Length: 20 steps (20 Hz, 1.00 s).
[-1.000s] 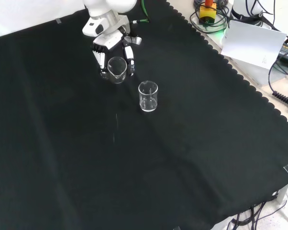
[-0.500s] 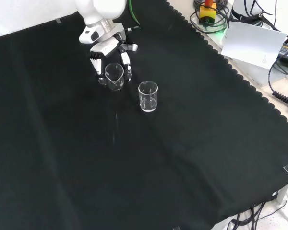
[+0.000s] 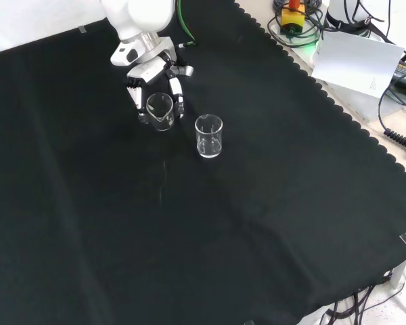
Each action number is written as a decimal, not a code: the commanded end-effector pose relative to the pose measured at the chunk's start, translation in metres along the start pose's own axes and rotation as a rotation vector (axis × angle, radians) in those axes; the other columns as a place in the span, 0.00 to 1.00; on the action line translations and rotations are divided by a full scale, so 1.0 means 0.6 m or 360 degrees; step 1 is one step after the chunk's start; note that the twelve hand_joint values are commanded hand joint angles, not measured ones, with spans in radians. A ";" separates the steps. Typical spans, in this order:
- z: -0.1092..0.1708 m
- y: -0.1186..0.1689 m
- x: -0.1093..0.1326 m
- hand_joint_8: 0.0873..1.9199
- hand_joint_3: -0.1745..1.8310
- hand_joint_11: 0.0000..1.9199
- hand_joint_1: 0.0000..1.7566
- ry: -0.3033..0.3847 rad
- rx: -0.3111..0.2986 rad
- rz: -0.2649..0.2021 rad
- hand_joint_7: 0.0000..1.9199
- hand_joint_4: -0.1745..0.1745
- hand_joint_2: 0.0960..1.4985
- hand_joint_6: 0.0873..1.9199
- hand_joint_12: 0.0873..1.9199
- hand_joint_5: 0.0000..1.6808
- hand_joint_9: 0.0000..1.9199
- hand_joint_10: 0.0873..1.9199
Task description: Place the beaker back on the table.
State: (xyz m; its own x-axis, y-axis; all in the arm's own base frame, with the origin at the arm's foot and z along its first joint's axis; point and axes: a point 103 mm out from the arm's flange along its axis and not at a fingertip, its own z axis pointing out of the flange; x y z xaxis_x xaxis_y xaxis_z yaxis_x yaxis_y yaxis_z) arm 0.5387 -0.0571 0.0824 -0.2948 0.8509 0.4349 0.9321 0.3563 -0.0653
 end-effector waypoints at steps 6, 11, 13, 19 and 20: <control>0.015 0.000 -0.019 0.00 0.37 0.76 0.65 0.0059 -0.0048 0.0045 0.87 0.65 0.46 0.36 0.28 0.72 0.87 0.00; 0.018 -0.003 -0.020 0.18 0.17 0.67 0.67 0.0089 -0.0035 0.0042 0.71 0.54 0.60 0.29 0.35 0.72 0.82 0.00; 0.018 -0.008 -0.026 0.18 0.15 0.59 0.63 0.0132 -0.0028 0.0037 0.67 0.87 0.62 0.34 0.42 0.69 0.77 0.00; 0.015 -0.015 -0.027 0.30 0.23 0.31 0.52 0.0126 0.0066 0.0067 0.42 0.46 0.51 0.33 0.61 0.46 0.58 0.00; 0.015 -0.016 -0.027 0.31 0.27 0.27 0.51 0.0121 0.0072 0.0075 0.38 0.43 0.47 0.34 0.64 0.40 0.55 0.00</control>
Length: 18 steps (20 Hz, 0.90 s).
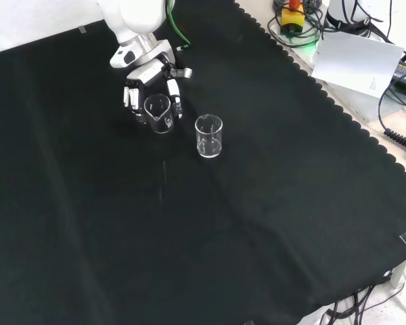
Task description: Place the beaker back on the table.
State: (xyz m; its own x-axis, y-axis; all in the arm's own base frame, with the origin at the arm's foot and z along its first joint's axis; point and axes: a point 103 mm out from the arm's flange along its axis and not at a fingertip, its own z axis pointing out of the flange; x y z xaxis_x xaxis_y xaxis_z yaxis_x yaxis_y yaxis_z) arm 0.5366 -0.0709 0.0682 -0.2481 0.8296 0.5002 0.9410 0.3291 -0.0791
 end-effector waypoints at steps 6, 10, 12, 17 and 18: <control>0.001 -0.016 0.013 0.33 0.34 0.15 0.49 -0.0132 0.0114 0.0014 0.30 0.36 0.40 0.34 0.68 0.29 0.48 0.00; -0.011 -0.021 0.023 0.33 0.34 0.11 0.49 -0.0185 0.0125 0.0016 0.28 0.35 0.38 0.32 0.70 0.26 0.45 0.00; -0.026 -0.025 0.030 0.33 0.34 0.07 0.48 -0.0191 0.0103 0.0024 0.24 0.33 0.37 0.29 0.71 0.23 0.42 0.00; -0.088 -0.045 0.064 0.33 0.31 0.01 0.45 -0.0246 0.0032 0.0037 0.14 0.32 0.37 0.17 0.72 0.20 0.34 0.00; -0.101 -0.051 0.073 0.33 0.31 0.00 0.45 -0.0261 0.0017 0.0041 0.14 0.32 0.37 0.15 0.72 0.21 0.34 0.00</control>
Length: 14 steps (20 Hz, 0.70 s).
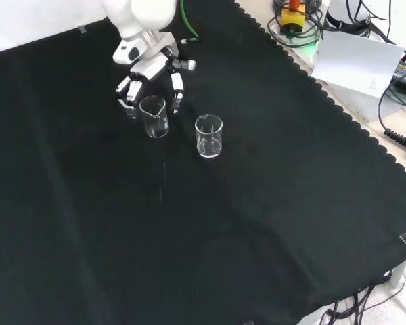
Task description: Place the beaker back on the table.
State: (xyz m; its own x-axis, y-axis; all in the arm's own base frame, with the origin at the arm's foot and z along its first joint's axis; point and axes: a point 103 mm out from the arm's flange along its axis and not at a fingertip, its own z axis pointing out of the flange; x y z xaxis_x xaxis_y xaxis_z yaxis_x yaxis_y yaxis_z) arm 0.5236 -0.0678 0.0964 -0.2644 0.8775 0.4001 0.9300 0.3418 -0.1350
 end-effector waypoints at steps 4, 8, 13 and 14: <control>-0.116 -0.072 0.060 0.32 0.30 0.00 0.44 -0.0123 -0.0086 0.0074 0.12 0.32 0.37 0.12 0.72 0.21 0.33 0.00; -0.149 -0.117 0.096 0.32 0.29 0.00 0.44 -0.0186 -0.0084 0.0115 0.12 0.32 0.37 0.10 0.72 0.21 0.33 0.00; -0.176 -0.167 0.129 0.32 0.29 0.00 0.43 -0.0232 -0.0084 0.0173 0.12 0.32 0.38 0.09 0.71 0.21 0.32 0.00; -0.179 -0.176 0.135 0.32 0.29 0.00 0.43 -0.0238 -0.0085 0.0185 0.12 0.32 0.38 0.09 0.71 0.21 0.32 0.00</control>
